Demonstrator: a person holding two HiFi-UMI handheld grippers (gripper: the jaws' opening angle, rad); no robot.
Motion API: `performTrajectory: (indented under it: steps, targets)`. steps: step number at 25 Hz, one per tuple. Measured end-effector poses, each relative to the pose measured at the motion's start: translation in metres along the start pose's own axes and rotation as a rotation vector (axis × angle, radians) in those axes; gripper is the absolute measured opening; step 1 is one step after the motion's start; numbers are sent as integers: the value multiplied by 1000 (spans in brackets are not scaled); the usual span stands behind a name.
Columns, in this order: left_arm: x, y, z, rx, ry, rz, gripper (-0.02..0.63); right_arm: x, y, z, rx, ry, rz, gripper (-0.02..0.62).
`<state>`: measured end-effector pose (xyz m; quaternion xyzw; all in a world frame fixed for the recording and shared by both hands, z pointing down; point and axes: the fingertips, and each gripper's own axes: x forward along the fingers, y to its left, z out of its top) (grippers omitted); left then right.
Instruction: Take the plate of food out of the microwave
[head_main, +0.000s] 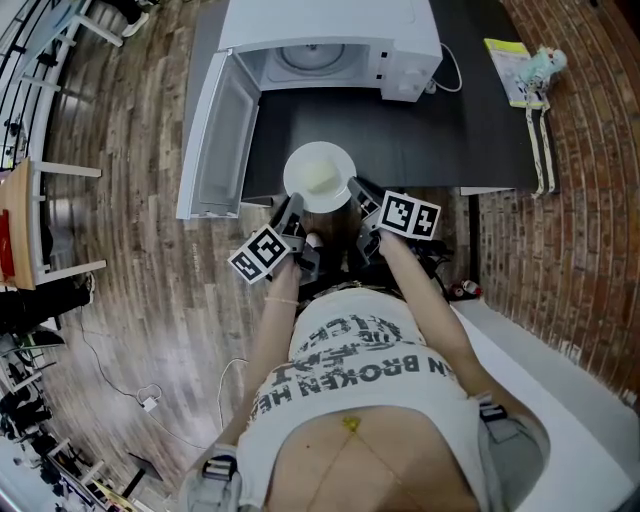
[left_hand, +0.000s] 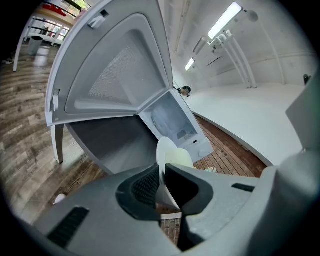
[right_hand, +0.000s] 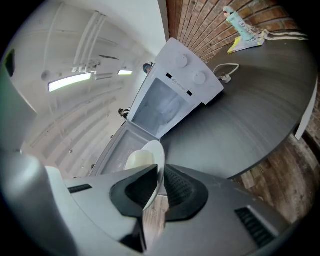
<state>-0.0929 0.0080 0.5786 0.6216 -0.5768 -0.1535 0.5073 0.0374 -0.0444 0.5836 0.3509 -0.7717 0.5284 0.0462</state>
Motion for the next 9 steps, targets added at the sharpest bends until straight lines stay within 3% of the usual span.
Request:
performTrajectory:
  steps: [9]
  targets:
    - [9, -4, -7, -4, 2, 8, 44, -3, -10, 7, 0, 9, -2, 40]
